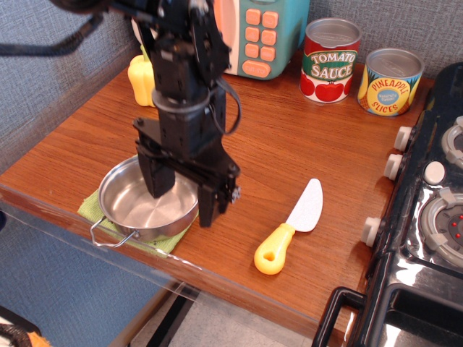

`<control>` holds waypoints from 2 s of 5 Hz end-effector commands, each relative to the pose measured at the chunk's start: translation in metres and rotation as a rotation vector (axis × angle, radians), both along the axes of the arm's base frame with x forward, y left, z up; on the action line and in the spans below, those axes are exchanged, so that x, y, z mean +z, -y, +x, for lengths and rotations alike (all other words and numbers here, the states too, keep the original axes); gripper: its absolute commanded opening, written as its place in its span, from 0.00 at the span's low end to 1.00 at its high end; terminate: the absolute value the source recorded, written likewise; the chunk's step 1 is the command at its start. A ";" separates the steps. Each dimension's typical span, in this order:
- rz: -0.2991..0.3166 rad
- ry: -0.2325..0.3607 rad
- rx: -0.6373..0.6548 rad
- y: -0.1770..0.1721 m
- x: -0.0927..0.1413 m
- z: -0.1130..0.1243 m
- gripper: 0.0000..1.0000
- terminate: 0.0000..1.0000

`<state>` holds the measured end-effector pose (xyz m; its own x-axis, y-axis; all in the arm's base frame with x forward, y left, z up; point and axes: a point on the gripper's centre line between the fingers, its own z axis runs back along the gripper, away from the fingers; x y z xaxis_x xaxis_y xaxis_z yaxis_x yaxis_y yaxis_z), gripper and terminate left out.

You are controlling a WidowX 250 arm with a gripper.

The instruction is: Put the pot near the cans.

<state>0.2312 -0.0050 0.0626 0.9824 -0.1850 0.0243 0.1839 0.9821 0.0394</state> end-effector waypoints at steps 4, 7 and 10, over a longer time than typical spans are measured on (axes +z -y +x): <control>0.053 -0.068 0.048 -0.017 -0.038 0.013 0.00 0.00; 0.026 -0.061 0.014 -0.013 -0.026 0.014 0.00 0.00; -0.026 0.070 0.025 0.021 0.024 0.090 0.00 0.00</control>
<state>0.3228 -0.0283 0.0690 0.9873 -0.1515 0.0482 0.1508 0.9884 0.0185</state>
